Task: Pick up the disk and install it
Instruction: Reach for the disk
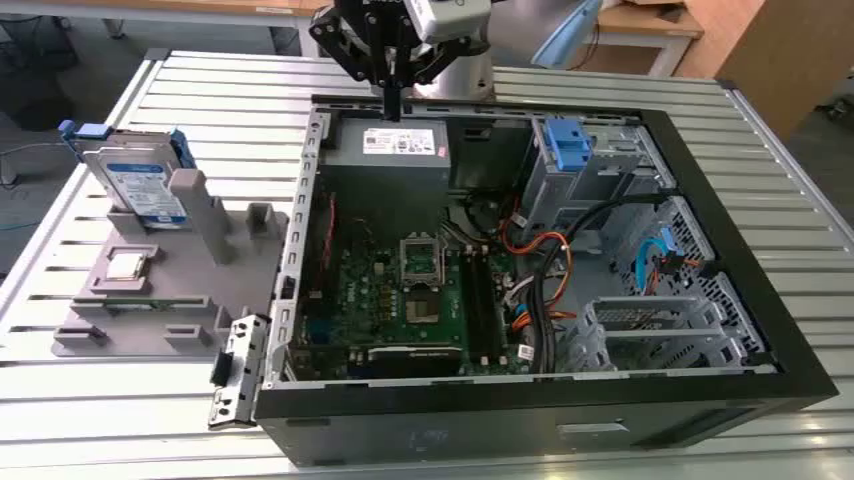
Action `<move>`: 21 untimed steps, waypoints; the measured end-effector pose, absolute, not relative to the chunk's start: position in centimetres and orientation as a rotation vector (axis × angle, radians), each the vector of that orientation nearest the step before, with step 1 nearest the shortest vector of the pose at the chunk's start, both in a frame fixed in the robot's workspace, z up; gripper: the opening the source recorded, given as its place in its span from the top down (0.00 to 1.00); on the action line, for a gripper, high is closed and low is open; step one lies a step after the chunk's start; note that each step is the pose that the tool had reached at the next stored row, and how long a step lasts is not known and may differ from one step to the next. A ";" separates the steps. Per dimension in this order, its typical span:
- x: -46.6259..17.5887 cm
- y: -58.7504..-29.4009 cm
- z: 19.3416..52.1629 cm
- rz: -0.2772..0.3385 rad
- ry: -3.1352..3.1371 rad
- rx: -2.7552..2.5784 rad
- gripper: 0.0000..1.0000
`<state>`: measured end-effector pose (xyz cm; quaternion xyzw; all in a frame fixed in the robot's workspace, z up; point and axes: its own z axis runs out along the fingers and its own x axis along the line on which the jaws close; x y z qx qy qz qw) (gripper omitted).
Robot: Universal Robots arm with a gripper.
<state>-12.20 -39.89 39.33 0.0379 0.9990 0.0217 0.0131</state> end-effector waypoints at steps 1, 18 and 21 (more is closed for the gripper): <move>-12.2 -39.9 39.3 0.068 3.112 0.118 0.90; -12.8 -39.9 39.3 0.068 3.113 0.118 0.90; -13.2 -39.9 39.3 0.068 3.112 0.118 0.90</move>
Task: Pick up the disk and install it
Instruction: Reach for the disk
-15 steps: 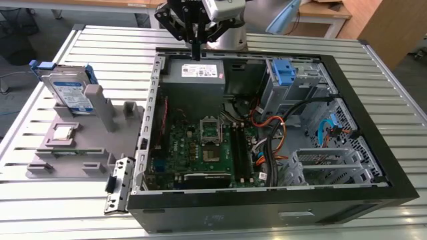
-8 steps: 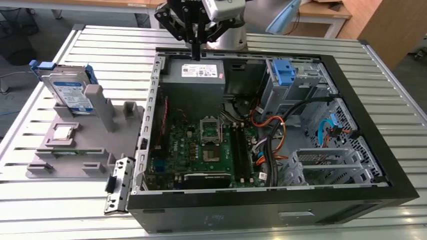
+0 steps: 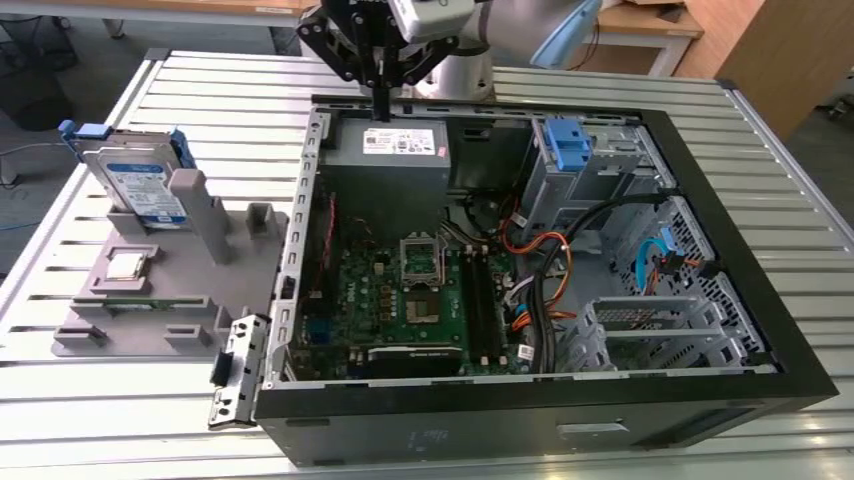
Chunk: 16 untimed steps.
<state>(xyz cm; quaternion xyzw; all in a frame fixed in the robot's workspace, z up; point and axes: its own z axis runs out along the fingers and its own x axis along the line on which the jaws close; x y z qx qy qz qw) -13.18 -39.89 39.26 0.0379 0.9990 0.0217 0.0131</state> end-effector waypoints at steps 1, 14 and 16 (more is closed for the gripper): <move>-13.3 -39.9 39.3 0.068 3.113 0.118 0.90; -15.6 -39.9 39.2 0.068 3.112 0.118 0.90; -15.9 -39.9 39.1 0.068 3.112 0.118 0.90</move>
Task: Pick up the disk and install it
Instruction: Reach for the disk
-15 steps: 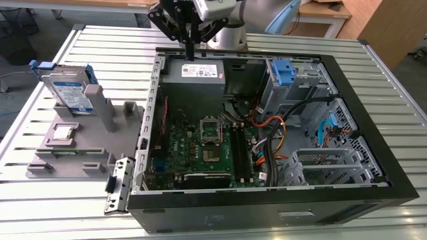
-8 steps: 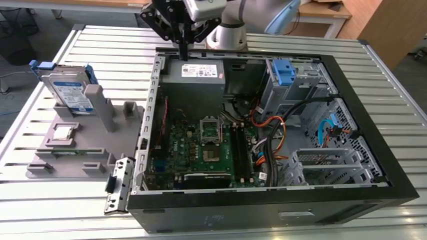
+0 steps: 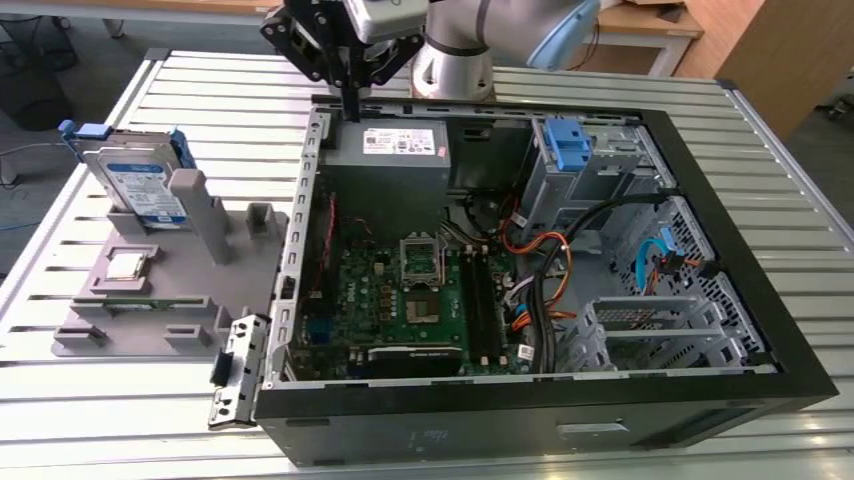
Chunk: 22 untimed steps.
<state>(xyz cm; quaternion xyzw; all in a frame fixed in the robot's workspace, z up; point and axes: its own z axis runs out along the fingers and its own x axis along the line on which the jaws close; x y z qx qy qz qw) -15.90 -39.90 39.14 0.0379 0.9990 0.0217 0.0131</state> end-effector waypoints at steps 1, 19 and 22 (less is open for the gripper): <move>-16.1 -39.9 39.1 0.068 3.112 0.118 0.90; -18.0 -39.9 39.1 0.068 3.112 0.118 0.90; -18.4 -39.9 39.1 0.068 3.112 0.118 0.90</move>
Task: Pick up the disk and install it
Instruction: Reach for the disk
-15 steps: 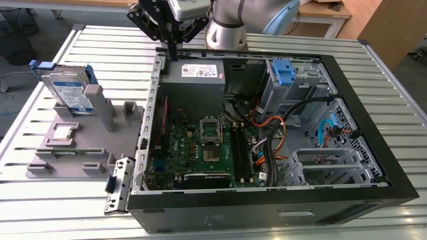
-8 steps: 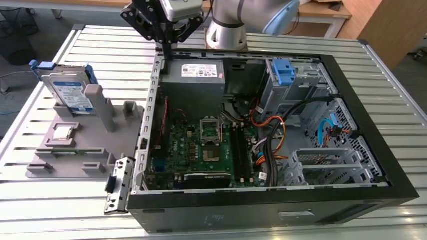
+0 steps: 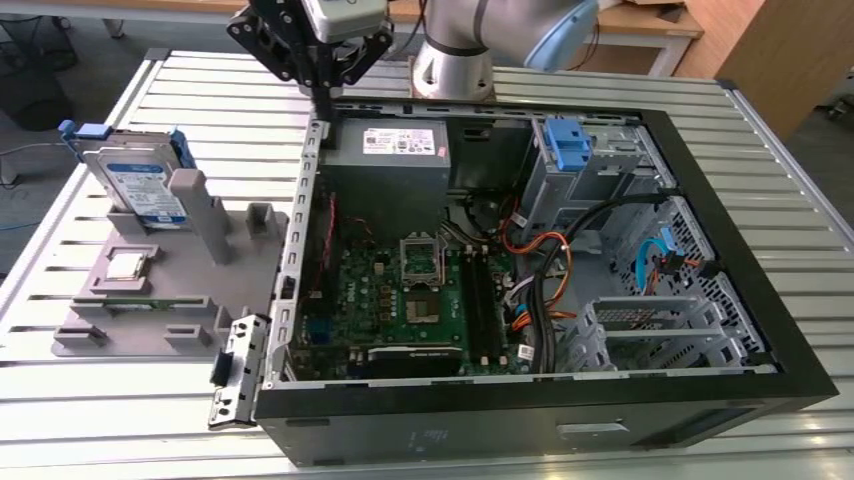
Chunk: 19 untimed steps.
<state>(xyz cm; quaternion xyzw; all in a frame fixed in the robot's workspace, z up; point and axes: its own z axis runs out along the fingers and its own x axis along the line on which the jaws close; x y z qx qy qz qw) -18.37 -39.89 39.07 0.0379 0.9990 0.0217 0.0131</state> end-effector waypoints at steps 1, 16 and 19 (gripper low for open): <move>-18.5 -39.9 39.1 0.068 3.113 0.118 0.90; -19.7 -39.9 39.0 0.068 3.112 0.118 0.90; -19.7 -39.9 39.0 0.068 3.112 0.118 0.90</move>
